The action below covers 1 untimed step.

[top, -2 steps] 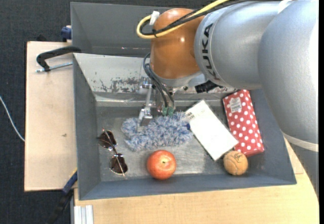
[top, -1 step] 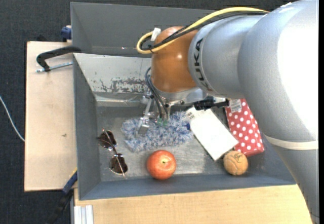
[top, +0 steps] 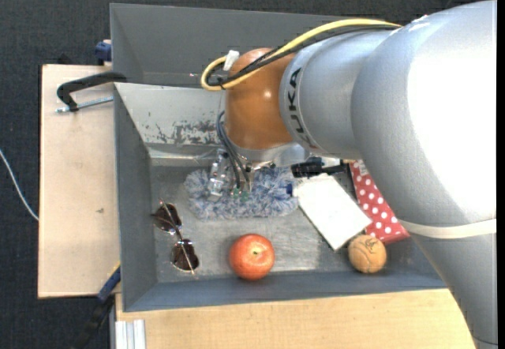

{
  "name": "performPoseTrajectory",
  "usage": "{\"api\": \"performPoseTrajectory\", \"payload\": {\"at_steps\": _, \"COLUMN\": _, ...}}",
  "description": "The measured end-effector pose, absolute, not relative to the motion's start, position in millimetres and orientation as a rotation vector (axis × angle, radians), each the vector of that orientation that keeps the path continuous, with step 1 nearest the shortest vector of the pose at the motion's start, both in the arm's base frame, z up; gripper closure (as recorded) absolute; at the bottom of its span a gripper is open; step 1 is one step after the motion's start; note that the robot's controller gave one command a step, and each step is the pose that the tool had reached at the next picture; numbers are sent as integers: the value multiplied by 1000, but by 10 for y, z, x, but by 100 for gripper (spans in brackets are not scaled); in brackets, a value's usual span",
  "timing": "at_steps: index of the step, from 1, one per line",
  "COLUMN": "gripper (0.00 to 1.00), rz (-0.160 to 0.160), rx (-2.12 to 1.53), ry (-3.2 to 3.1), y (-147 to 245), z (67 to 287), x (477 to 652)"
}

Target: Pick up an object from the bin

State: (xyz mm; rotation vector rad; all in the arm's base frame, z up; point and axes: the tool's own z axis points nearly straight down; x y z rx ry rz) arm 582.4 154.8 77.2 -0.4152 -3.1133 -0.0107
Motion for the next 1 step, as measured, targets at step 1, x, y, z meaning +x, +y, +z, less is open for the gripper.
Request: {"api": "performPoseTrajectory", "payload": {"at_steps": 1, "gripper": 100, "rz": -11, "rx": -416, "ry": -3113, "y": 1548, "z": 772, "x": 5824}}
